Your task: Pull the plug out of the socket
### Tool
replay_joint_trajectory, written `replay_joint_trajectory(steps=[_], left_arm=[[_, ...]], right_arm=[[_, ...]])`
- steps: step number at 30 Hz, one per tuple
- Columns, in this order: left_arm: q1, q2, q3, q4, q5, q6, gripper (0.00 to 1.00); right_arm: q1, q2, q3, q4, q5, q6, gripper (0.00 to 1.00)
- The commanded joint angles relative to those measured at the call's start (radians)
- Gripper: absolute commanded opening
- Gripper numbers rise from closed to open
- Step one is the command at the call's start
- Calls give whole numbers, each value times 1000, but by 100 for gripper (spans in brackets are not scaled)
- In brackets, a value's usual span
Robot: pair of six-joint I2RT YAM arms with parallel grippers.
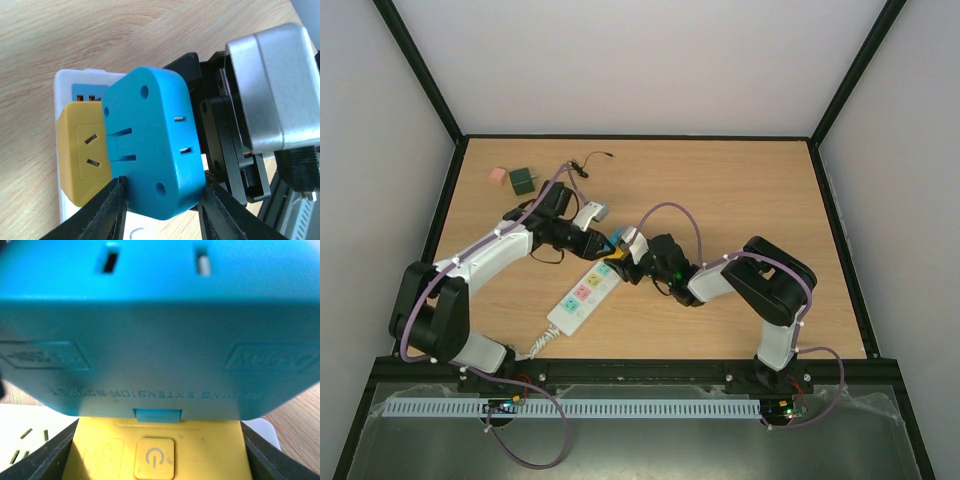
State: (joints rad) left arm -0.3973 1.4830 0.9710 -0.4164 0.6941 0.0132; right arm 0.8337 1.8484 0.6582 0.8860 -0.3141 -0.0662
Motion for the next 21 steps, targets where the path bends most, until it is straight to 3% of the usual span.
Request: replay_joint_trajectory(steps=[1, 9, 21], left_arm=[[-27, -18, 47, 0, -120, 26, 40], [-66, -19, 91, 13, -238, 32, 41], [-142, 3, 106, -15, -311, 42, 28]], right_arm=[[10, 40, -28, -85, 33, -35, 28], [10, 40, -28, -87, 33, -35, 28], [10, 40, -25, -92, 55, -25, 28]])
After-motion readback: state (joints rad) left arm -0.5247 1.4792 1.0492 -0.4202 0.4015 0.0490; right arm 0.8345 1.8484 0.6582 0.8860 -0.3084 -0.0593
